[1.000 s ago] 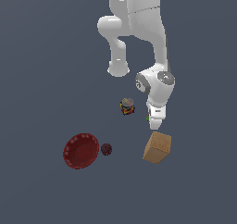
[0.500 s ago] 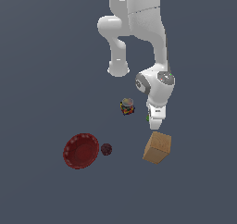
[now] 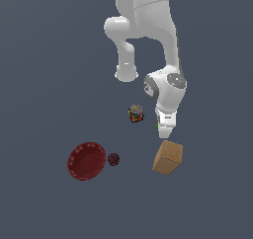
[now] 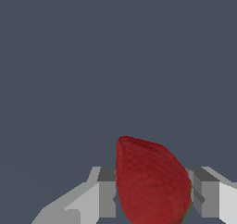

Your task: Pick up a designated object from a clutter of objects.

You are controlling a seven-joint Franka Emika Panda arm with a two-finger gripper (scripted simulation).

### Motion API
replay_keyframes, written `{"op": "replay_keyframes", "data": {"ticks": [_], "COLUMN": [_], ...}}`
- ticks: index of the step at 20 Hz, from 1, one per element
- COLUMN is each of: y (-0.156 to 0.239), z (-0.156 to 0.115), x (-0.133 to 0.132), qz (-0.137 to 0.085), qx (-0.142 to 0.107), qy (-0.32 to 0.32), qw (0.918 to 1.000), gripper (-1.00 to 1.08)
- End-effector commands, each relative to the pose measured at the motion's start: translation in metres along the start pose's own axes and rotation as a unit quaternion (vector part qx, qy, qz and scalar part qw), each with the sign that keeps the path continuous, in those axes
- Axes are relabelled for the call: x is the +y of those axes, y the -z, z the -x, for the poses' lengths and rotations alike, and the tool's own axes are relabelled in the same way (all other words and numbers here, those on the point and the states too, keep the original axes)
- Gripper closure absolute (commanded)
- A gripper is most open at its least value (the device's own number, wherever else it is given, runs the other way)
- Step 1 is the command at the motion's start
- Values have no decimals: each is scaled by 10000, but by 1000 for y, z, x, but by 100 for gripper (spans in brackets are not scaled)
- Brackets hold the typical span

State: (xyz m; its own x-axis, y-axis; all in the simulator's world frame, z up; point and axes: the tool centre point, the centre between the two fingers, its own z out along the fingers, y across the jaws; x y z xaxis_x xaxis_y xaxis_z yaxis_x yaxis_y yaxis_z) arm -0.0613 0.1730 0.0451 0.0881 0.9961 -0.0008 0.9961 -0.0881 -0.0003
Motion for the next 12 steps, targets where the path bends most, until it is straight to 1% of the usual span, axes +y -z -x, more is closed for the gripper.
{"op": "replay_keyframes", "data": {"ticks": [1,6,12], "y": [12,44,97], "z": [6,22,47], "x": [6,24,52], "qz": [4,0,-6], "qx": [2,6,20], "qy": [-1,3,10], "qw": [10000,10000,10000], "gripper": [108,108,108]}}
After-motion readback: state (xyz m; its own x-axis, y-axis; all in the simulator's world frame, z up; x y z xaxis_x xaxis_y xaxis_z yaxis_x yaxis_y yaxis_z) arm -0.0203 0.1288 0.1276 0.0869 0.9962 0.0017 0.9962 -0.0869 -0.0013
